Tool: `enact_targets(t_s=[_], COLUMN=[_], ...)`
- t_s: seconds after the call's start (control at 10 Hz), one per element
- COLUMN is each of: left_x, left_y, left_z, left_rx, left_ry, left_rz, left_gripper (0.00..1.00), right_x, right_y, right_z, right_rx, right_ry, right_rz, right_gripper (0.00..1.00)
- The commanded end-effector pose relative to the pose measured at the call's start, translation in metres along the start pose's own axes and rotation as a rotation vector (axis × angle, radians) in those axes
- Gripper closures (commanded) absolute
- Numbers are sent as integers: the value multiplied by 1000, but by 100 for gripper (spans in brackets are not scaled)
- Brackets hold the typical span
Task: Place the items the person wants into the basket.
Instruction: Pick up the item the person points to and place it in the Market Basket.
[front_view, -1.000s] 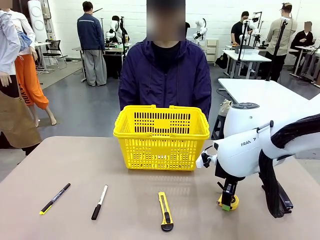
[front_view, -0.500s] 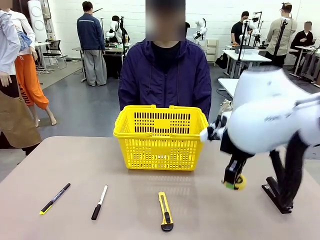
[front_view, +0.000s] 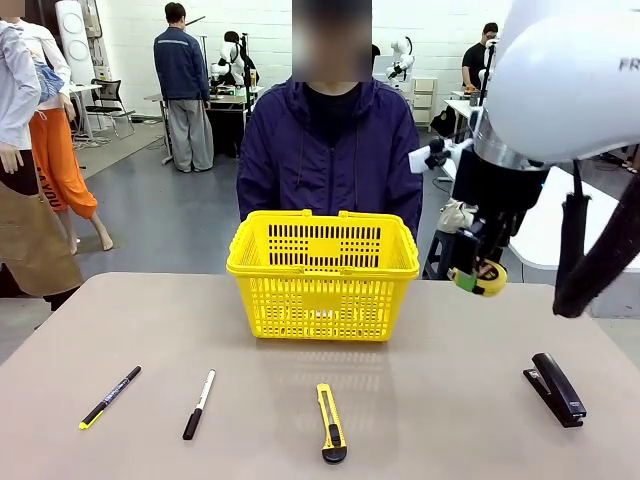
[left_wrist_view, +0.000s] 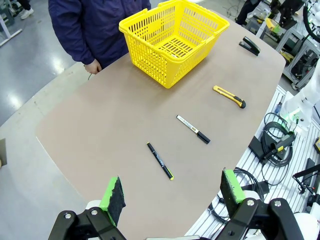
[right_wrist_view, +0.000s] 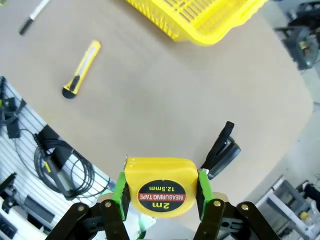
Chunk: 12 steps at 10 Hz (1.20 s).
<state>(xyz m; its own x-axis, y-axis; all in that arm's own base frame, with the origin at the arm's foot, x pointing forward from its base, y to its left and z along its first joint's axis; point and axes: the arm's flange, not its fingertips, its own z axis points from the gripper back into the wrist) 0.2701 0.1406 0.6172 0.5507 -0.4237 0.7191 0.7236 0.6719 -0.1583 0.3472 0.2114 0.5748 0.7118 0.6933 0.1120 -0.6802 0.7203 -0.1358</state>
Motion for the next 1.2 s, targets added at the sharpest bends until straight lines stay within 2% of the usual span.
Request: enact_targets(t_s=[0.0,0.2,0.6,0.9,1.1], left_x=[-1,-1,-1,-1,-1], left_y=[0,0,0,0,0], left_z=[2,2,2,2,2], left_rx=[-8,-8,-8,-8,-8], left_ry=[-9,-9,-9,-9,-9], left_rz=[-14,-14,-14,-14,-14], left_gripper=[0,0,0,0,0], right_x=[20,53,151,219,250], right_y=[9,10,-3,-30,-48], right_z=[2,9,4,-16,-37], right_rx=[-17,-12,-48,-59,7], right_ry=[24,18,23,-15,-13], right_rz=[-20,-40,-78,-77,-59], right_gripper=[86,86,86,86,86])
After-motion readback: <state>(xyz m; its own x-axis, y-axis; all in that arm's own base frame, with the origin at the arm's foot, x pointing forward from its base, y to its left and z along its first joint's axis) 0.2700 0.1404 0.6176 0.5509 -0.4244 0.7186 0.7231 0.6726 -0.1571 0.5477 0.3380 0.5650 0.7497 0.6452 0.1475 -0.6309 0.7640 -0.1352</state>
